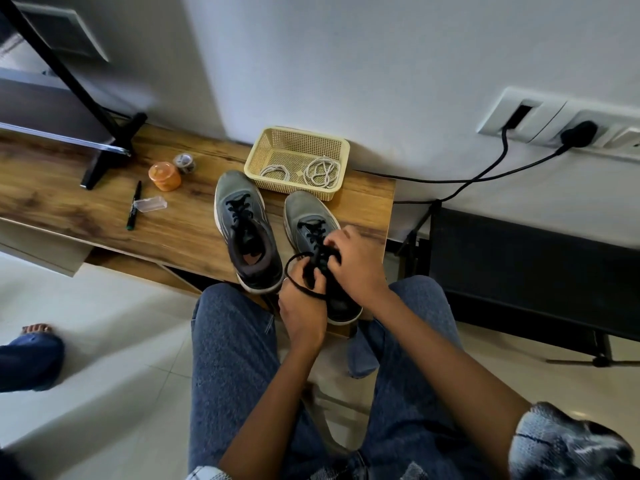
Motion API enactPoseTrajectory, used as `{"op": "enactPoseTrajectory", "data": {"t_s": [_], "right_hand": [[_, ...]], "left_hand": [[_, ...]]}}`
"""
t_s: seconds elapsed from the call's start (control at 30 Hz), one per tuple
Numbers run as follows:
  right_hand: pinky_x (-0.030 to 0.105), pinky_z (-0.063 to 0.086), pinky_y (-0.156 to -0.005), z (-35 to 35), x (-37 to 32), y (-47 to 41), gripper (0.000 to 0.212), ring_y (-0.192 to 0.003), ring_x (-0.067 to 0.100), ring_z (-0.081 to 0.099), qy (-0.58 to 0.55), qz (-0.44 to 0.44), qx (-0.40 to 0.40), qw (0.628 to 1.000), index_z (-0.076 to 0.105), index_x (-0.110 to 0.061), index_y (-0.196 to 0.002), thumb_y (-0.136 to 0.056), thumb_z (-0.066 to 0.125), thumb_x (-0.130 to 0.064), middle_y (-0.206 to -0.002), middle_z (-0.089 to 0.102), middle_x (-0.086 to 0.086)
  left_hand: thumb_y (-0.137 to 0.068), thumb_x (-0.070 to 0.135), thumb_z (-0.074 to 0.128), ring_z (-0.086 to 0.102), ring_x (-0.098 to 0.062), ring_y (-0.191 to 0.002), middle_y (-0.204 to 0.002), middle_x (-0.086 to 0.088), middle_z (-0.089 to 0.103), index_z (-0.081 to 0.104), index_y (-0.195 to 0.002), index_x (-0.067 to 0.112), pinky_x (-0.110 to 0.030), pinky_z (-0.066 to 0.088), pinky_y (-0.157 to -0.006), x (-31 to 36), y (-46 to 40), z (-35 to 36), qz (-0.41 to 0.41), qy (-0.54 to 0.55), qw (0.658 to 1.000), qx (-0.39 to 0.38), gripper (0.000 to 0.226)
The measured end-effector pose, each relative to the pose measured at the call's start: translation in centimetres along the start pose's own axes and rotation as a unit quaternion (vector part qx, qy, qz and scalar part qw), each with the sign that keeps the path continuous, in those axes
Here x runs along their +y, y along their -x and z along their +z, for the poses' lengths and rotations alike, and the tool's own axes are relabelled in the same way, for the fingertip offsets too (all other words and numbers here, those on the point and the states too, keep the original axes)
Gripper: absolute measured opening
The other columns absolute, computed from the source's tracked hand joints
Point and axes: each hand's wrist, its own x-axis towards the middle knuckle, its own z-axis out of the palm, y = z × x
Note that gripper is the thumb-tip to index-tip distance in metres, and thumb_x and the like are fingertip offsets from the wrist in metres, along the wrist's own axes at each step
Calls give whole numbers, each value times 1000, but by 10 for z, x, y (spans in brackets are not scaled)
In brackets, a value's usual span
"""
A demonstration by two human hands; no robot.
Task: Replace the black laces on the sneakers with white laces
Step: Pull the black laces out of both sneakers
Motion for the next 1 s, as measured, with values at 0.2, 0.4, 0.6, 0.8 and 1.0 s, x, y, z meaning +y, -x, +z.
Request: {"op": "enactPoseTrajectory", "data": {"t_s": [0.2,0.4,0.6,0.8,1.0], "right_hand": [[37,47,-47,9,-2,-6,16,-68,25,55,148,-143,-6,979,57,-10,-75,-73,72,-4,-79,54,7],[28,42,-69,7,5,6,6,-78,16,51,20,-58,23,998,59,-6,-86,-91,54,-7,-91,53,5],[19,49,-76,3,-6,18,17,-82,11,62,-277,179,143,933,54,-15,-82,-95,49,-5,-87,59,1],[29,56,-70,1,-19,10,8,-75,13,65,-406,353,143,831,54,-15,-88,-95,51,-11,-93,62,6],[35,25,-83,-3,-21,8,24,-111,21,39,152,-48,-6,987,61,-22,-110,-86,58,-24,-113,55,-5]], "left_hand": [[-93,29,56,65,-19,-92,-102,-3,70,66,-116,21,-37,53,-77,1,-6,-3,8,-25,1000,-6,27],[-93,28,57,65,-22,-86,-95,-5,71,67,-117,21,-33,52,-71,5,-6,-1,-21,-40,999,7,27],[-95,27,56,63,-27,-91,-98,-9,70,65,-122,19,-27,41,-69,8,-5,-2,-48,-57,997,1,29],[-94,28,56,64,-25,-89,-96,-8,70,66,-120,20,-31,47,-70,7,-7,-3,-60,-55,997,-1,28],[-94,21,56,64,-27,-86,-93,-9,70,67,-115,14,-34,49,-71,7,-6,-5,-68,-37,997,-7,25]]}}
